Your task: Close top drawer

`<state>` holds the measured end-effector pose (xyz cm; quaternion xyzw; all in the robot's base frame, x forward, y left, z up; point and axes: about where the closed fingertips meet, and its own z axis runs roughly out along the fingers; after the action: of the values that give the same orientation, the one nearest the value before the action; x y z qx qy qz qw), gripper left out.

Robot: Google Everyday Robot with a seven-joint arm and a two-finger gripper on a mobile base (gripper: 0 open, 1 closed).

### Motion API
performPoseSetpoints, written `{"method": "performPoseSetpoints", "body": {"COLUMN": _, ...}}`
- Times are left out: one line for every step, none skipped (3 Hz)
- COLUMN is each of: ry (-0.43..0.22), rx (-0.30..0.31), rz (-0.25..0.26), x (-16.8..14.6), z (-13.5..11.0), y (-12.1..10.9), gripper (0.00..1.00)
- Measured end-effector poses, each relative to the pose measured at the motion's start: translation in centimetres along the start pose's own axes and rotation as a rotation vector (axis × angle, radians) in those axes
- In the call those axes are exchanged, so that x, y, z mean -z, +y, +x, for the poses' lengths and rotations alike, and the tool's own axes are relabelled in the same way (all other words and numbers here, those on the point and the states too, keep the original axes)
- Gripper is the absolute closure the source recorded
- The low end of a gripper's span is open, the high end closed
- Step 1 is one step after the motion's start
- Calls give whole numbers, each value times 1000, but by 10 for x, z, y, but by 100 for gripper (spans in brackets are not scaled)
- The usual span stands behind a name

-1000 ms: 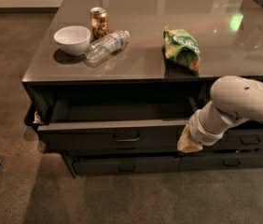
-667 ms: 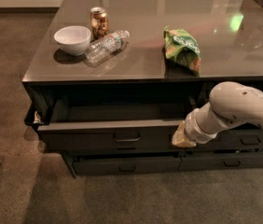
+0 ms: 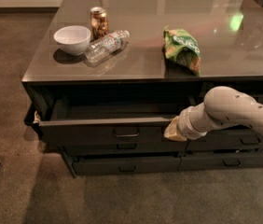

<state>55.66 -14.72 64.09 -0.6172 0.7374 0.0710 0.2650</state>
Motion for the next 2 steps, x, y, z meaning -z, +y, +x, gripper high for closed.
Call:
{"method": "performPoseSetpoints", "body": {"ry": -46, "rx": -3, "rz": 47, "x": -13, "z": -15, "y": -14, "gripper": 58}}
{"method": "performPoseSetpoints", "body": {"ry": -102, "rx": -14, "rz": 100, "x": -22, "z": -30, "y": -27, "gripper": 35}}
